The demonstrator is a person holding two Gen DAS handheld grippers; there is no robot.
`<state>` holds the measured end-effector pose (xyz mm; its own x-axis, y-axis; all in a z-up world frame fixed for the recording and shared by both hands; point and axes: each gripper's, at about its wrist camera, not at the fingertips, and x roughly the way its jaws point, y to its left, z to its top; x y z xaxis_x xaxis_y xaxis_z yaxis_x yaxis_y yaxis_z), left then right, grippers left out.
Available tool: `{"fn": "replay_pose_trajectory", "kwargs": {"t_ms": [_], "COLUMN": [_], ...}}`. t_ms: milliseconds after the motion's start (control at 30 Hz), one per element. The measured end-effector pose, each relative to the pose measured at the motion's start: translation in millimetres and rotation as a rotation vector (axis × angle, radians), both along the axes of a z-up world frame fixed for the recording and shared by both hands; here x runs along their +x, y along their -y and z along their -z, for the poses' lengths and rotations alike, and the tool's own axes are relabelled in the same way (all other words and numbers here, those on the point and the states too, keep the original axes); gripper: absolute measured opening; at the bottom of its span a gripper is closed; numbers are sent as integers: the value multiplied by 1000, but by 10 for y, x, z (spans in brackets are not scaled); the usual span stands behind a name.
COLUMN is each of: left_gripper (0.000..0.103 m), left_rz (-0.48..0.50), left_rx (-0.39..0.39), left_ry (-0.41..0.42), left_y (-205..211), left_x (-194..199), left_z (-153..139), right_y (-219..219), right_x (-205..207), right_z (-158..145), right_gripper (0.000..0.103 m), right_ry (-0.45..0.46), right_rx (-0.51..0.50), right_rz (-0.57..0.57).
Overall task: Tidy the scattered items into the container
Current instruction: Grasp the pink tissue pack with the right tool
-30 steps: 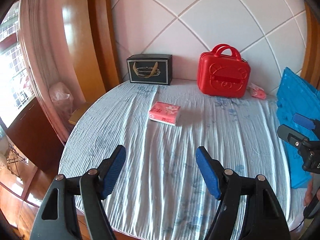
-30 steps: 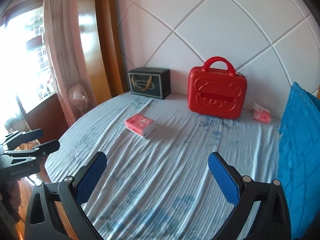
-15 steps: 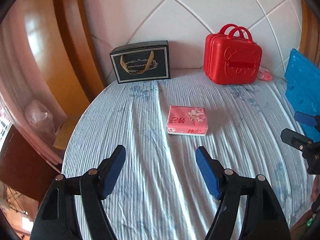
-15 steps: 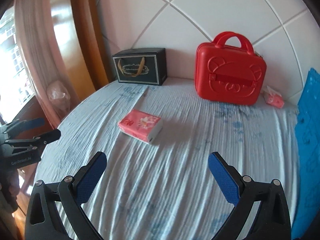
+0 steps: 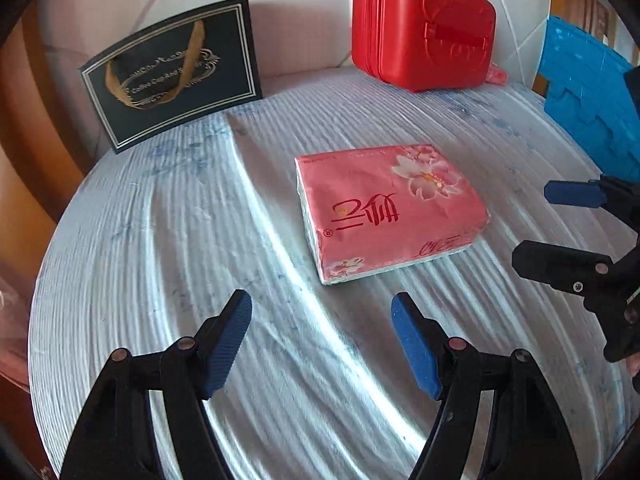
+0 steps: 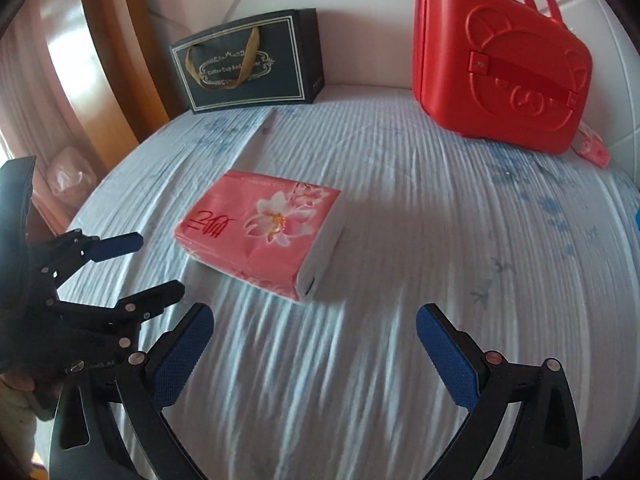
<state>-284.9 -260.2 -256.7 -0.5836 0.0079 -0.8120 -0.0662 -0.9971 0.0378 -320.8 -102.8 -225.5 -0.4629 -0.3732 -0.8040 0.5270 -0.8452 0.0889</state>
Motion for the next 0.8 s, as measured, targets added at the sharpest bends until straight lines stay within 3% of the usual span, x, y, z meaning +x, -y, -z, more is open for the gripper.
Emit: {"fn": "replay_pose_trajectory", "kwargs": {"t_ms": [167, 333, 400, 433, 500, 800], "left_gripper": [72, 69, 54, 49, 49, 49], "left_rz": [69, 160, 200, 210, 213, 228], "left_rx": [31, -6, 0, -16, -46, -51], "left_ry": [-11, -56, -65, -67, -75, -114], "left_y": [28, -30, -49, -80, -127, -227], "left_x": [-233, -403, -492, -535, -610, -681], "left_z": [101, 136, 164, 178, 191, 87], "right_y": [199, 307, 325, 346, 353, 221], "right_x": [-231, -372, -454, -489, -571, -674], "right_z": [232, 298, 353, 384, 428, 370], "right_gripper": [103, 101, 74, 73, 71, 67], "right_ry": [-9, -36, -14, -8, -4, -34], "right_rx": [49, 28, 19, 23, 32, 18], "right_rz": [-94, -213, -239, -240, -238, -224]}}
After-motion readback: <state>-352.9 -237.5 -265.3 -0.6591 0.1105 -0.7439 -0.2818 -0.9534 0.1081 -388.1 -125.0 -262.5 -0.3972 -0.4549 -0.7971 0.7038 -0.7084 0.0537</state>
